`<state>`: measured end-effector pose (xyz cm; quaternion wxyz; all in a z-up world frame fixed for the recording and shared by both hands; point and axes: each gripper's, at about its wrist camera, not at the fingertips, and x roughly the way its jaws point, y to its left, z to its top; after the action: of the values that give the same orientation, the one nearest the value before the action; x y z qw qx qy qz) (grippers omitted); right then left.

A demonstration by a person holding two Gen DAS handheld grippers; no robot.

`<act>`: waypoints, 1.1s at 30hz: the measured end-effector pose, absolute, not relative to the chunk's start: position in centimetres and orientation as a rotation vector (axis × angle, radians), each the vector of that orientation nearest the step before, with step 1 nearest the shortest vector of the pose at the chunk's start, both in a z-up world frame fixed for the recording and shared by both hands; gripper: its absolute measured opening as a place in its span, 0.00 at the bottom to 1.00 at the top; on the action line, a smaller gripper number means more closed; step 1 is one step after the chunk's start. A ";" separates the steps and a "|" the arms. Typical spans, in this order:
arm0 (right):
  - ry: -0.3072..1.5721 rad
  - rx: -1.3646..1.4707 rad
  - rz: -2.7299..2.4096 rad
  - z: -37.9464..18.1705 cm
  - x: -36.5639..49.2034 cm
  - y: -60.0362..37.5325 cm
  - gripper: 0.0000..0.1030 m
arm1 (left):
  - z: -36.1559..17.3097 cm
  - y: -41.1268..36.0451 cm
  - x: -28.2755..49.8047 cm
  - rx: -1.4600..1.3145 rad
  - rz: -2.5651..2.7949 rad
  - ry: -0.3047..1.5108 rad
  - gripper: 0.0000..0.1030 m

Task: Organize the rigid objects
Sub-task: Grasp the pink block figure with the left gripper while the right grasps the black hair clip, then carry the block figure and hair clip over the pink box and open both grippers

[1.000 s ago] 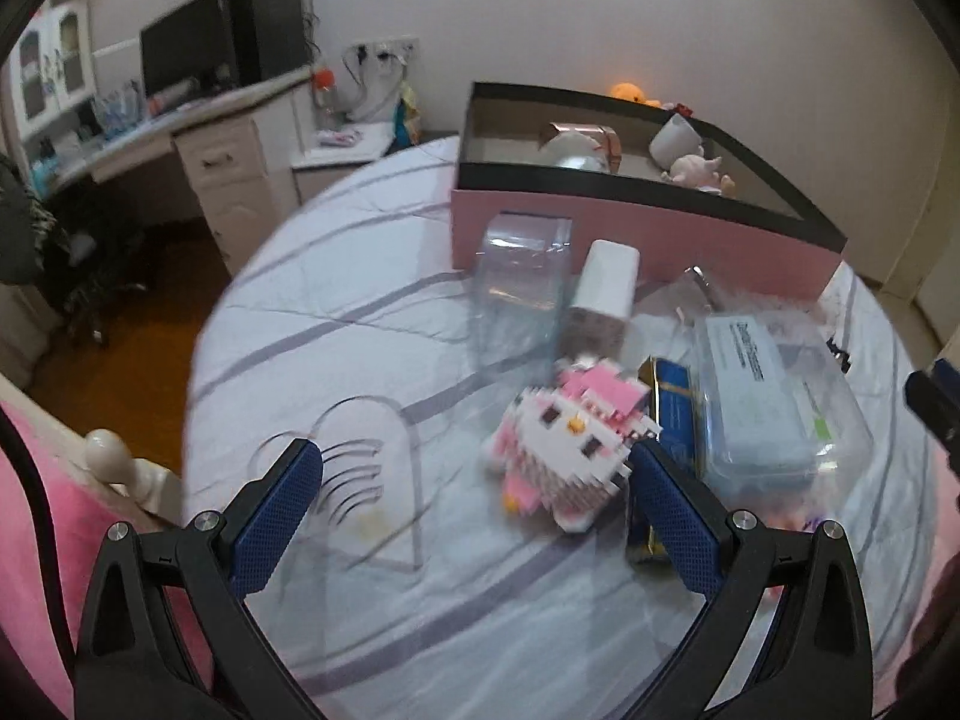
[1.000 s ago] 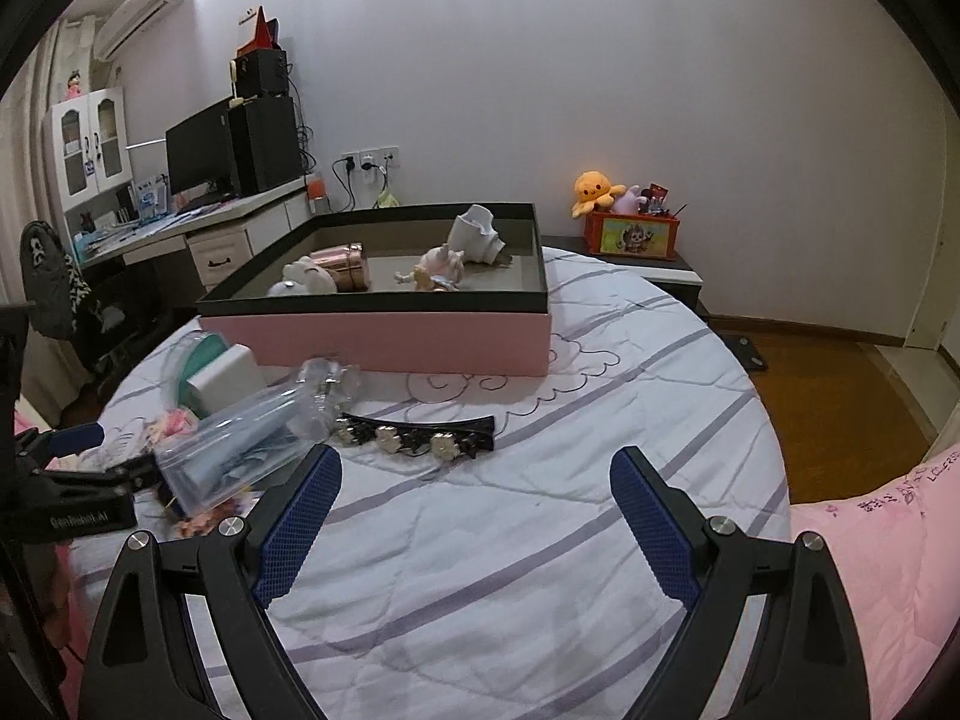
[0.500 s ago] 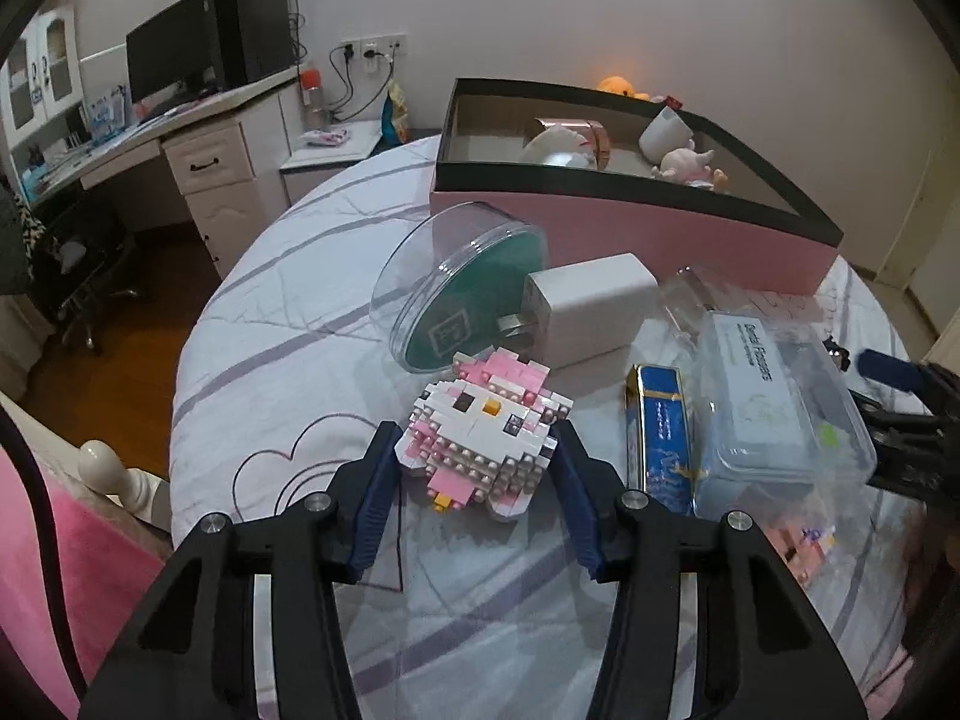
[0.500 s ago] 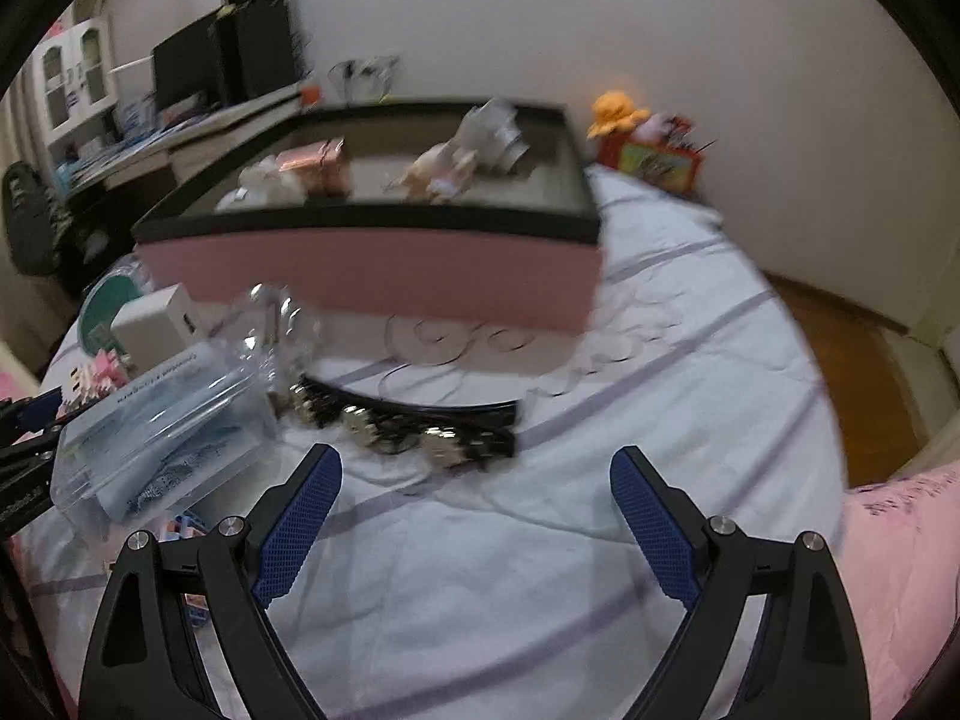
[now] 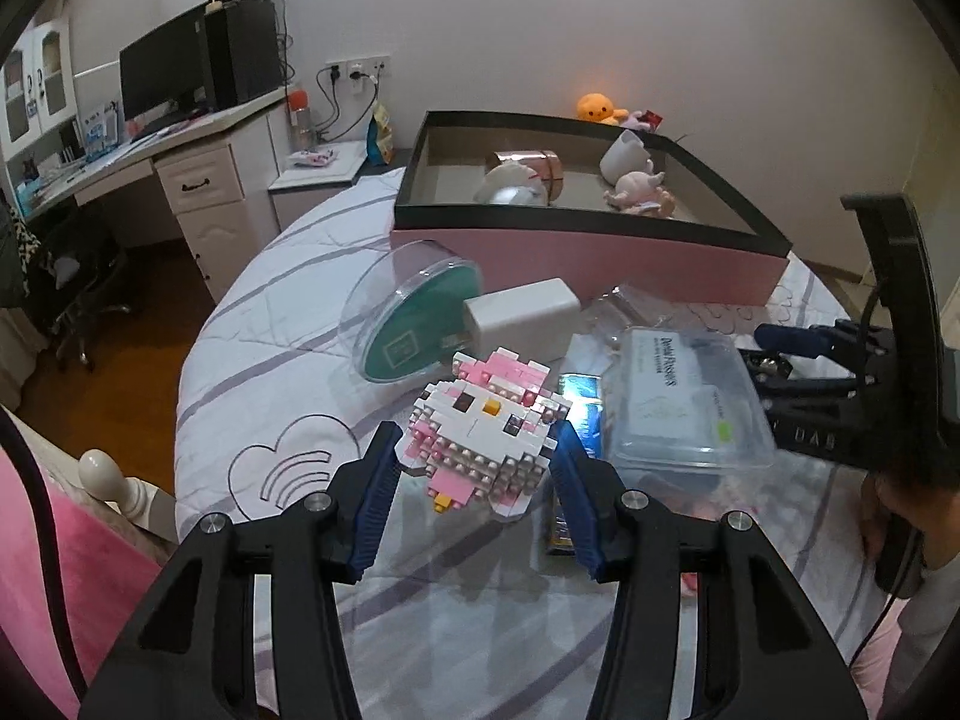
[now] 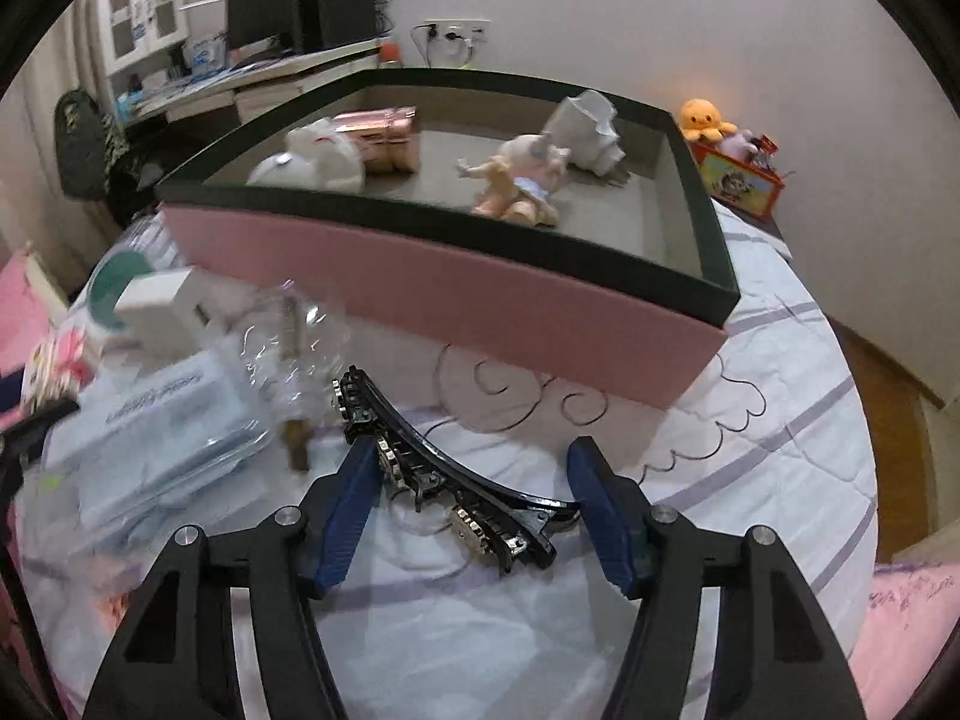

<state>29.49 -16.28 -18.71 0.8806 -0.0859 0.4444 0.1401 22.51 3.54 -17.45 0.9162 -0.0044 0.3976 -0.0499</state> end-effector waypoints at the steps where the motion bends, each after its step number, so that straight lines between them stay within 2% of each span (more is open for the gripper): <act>1: 0.921 -0.184 0.299 -18.8 29.2 -16.1 0.63 | -17.2 3.4 22.3 -0.012 -0.107 0.813 0.49; 6: 0.898 -0.144 0.306 -18.5 26.8 -16.9 0.63 | -16.4 2.5 21.2 0.007 -0.105 0.783 0.49; 12: 0.785 -0.028 0.217 -17.1 22.4 -19.0 0.63 | -14.4 1.7 20.0 0.001 -0.126 0.719 0.49; 24: 0.450 0.077 0.225 -7.7 16.4 -18.4 0.63 | -7.3 -0.6 15.9 -0.021 -0.100 0.450 0.49; 33: 0.340 0.053 0.193 -3.9 13.8 -17.9 0.63 | -4.6 -1.4 13.3 0.001 -0.118 0.378 0.50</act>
<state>13.85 -17.91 -3.90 0.9806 0.0265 0.1689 0.0956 13.32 -1.36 -4.62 0.9805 0.0006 0.1878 -0.0584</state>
